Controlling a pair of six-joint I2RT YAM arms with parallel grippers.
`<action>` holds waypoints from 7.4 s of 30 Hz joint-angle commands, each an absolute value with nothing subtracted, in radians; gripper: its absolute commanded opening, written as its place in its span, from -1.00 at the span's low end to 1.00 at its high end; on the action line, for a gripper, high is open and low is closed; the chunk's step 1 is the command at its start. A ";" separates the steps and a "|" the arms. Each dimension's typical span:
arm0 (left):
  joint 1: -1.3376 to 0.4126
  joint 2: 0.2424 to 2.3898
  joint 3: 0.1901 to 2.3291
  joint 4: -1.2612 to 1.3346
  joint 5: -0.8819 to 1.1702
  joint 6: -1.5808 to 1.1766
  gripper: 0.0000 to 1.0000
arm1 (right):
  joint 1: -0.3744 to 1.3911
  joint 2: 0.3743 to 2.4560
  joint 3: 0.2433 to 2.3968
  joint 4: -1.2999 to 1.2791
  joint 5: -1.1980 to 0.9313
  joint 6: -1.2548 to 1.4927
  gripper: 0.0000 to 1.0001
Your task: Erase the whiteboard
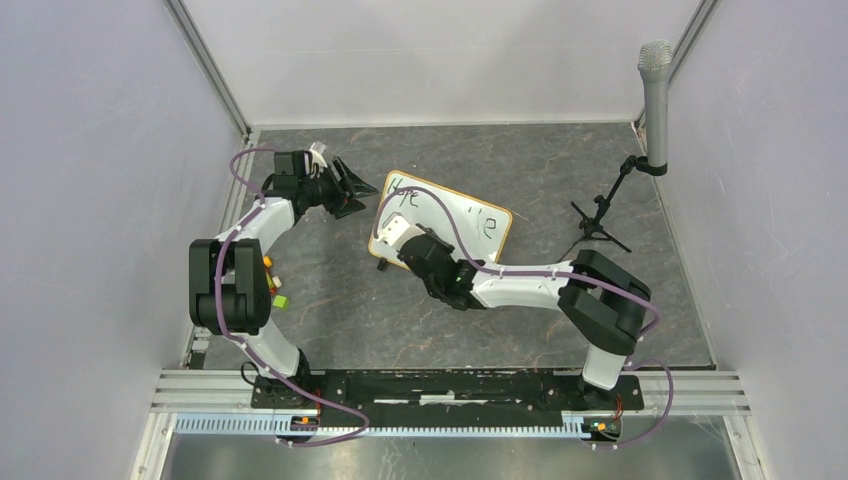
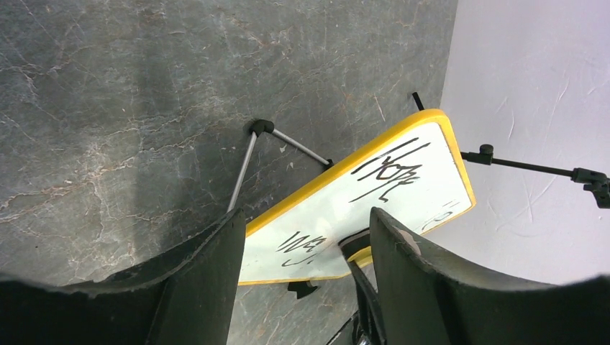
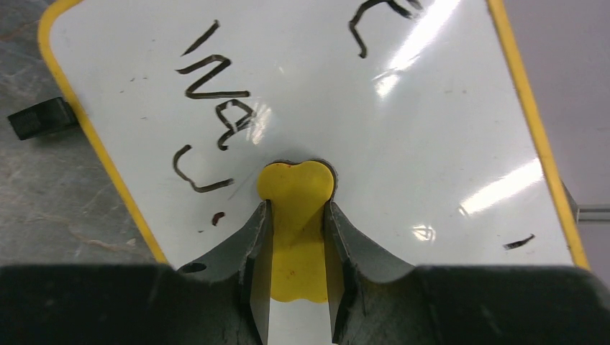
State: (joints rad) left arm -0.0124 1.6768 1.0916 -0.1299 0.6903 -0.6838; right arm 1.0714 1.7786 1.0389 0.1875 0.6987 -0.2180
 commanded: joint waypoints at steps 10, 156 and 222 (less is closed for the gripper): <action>-0.015 1.652 1.098 -0.126 0.704 -0.680 0.55 | 1.037 1.749 1.019 0.208 0.751 -0.261 -0.36; -0.066 1.995 0.842 1.142 1.188 -0.866 -0.38 | 0.987 1.810 1.097 0.289 0.442 -0.180 -0.26; -0.081 1.853 0.861 0.573 0.953 -0.395 -0.95 | 1.014 1.681 0.759 0.409 0.710 -0.177 -0.32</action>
State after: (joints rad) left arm -0.0807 1.8492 0.8577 0.6586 1.0386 -0.4652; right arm 1.0538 1.7561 0.8761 0.4343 0.6140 -0.1879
